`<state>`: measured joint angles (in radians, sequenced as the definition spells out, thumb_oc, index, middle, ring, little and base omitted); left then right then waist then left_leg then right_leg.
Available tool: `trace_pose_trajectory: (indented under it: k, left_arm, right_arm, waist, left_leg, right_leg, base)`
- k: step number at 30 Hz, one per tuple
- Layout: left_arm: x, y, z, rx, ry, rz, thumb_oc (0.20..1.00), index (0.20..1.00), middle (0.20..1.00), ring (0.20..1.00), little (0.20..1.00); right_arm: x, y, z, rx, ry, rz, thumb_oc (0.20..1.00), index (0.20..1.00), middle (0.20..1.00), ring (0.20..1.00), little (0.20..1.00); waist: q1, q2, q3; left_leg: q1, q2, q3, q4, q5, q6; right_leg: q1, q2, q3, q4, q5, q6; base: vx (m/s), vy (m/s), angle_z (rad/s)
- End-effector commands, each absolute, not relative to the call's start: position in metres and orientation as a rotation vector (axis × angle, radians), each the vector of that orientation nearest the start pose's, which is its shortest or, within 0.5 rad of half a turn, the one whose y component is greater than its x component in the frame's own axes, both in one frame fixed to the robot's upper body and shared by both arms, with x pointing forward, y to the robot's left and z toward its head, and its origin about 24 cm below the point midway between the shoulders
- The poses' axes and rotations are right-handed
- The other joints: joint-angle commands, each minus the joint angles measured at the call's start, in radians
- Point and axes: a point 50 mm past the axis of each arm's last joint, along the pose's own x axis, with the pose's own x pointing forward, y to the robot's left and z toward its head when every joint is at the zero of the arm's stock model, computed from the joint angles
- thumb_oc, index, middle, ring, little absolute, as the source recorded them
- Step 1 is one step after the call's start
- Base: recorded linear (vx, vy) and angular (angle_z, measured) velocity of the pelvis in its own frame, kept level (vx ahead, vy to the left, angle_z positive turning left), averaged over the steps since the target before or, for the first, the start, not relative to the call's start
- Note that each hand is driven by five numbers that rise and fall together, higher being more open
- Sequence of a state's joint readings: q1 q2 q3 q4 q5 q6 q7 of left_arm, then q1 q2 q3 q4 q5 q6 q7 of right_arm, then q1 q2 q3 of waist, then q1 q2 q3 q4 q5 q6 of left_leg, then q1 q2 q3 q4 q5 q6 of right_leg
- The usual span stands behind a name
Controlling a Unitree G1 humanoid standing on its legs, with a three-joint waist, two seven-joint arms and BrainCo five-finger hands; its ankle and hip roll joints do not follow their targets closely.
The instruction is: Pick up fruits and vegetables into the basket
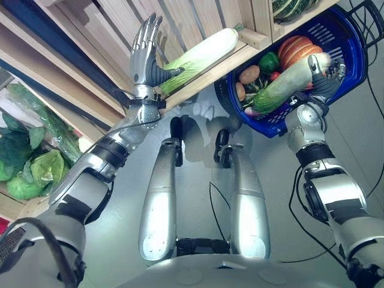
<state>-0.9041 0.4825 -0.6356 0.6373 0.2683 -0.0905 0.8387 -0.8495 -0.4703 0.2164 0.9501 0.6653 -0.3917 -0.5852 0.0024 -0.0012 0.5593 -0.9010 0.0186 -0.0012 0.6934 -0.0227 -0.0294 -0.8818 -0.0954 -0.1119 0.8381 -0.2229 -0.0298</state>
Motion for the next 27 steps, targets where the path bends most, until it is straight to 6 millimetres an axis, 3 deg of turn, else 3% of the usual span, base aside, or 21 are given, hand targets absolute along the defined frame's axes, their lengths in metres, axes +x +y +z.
trace_pose_trajectory:
  k: [1, 7, 15, 21, 27]
  left_arm:
    - [0.378, 0.136, 0.193, 0.886, -0.764, 0.435, 1.000, 1.000, 1.000, 1.000, 1.000]
    - [0.390, 0.145, 0.194, 0.970, -0.686, 0.514, 1.000, 1.000, 1.000, 1.000, 1.000]
    - [0.399, 0.174, 0.186, 1.023, -0.510, 0.639, 1.000, 1.000, 1.000, 1.000, 1.000]
    - [0.397, 0.188, 0.174, 1.033, -0.421, 0.693, 1.000, 1.000, 1.000, 1.000, 1.000]
    - [0.395, 0.190, 0.162, 1.036, -0.356, 0.737, 1.000, 1.000, 1.000, 1.000, 1.000]
  right_arm:
    - [0.380, -0.251, 0.158, 0.131, -0.296, -0.616, 1.000, 1.000, 1.000, 1.000, 1.000]
    - [0.382, -0.242, 0.150, 0.098, -0.267, -0.591, 1.000, 1.000, 1.000, 1.000, 1.000]
    - [0.378, -0.235, 0.151, 0.167, -0.331, -0.553, 1.000, 1.000, 1.000, 1.000, 1.000]
    - [0.362, -0.221, 0.132, 0.449, -0.353, -0.521, 1.000, 1.000, 1.000, 1.000, 1.000]
    - [0.347, -0.192, 0.113, 0.568, -0.333, -0.473, 1.000, 1.000, 1.000, 1.000, 1.000]
  waist:
    - [-0.009, -0.018, -0.039]
    - [-0.032, -0.037, -0.039]
    - [-0.064, -0.061, -0.039]
    - [-0.092, -0.075, -0.039]
    - [-0.120, -0.078, -0.039]
  left_leg:
    - [0.027, -0.043, 0.079, 0.065, -0.189, -0.002]
    - [0.006, -0.030, 0.085, 0.044, -0.176, -0.007]
    - [-0.017, -0.019, 0.094, 0.016, -0.164, -0.010]
    - [-0.039, -0.015, 0.105, -0.006, -0.156, -0.013]
    - [-0.061, -0.020, 0.110, -0.032, -0.141, -0.016]
  right_leg:
    - [0.023, 0.031, -0.010, -0.052, 0.058, 0.079]
    - [-0.005, 0.047, 0.000, -0.069, 0.075, 0.091]
    - [-0.032, 0.067, 0.009, -0.099, 0.090, 0.097]
    - [-0.058, 0.082, 0.022, -0.124, 0.100, 0.096]
    - [-0.086, 0.091, 0.037, -0.153, 0.113, 0.091]
  base:
    - [0.03, -0.003, -0.15]
    - [0.01, -0.017, -0.15]
    - [-0.02, 0.015, -0.13]
    - [-0.02, 0.021, -0.09]
    - [-0.02, 0.028, -0.10]
